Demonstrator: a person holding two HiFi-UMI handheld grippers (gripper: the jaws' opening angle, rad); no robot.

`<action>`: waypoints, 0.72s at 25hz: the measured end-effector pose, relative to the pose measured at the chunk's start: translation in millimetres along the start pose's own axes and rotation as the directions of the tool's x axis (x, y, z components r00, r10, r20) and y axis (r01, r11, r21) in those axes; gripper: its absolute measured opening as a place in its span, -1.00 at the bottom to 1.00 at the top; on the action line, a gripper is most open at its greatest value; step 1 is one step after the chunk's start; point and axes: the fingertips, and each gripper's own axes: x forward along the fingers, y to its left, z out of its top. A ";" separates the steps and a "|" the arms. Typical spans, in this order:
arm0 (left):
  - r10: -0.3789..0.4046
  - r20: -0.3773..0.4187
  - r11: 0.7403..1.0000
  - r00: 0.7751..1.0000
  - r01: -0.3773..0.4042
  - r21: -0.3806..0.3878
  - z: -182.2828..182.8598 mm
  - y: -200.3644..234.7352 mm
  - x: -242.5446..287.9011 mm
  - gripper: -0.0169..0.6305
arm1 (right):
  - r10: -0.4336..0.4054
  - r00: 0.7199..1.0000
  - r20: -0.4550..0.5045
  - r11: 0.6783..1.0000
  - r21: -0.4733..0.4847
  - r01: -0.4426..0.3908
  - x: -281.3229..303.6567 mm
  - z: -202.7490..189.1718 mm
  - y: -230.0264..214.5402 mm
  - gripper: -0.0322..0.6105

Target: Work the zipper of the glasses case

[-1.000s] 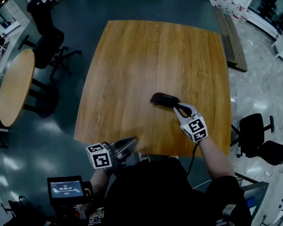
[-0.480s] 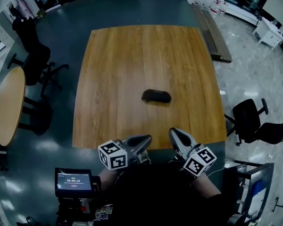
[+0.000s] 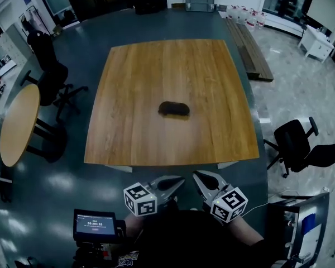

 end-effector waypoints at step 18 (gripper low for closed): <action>0.139 -0.037 0.989 0.990 -0.137 0.048 -67.1 -59.3 -6.9 -0.95 | -0.012 0.998 0.057 0.999 0.049 0.009 -79.5 -14.2 23.2 -0.88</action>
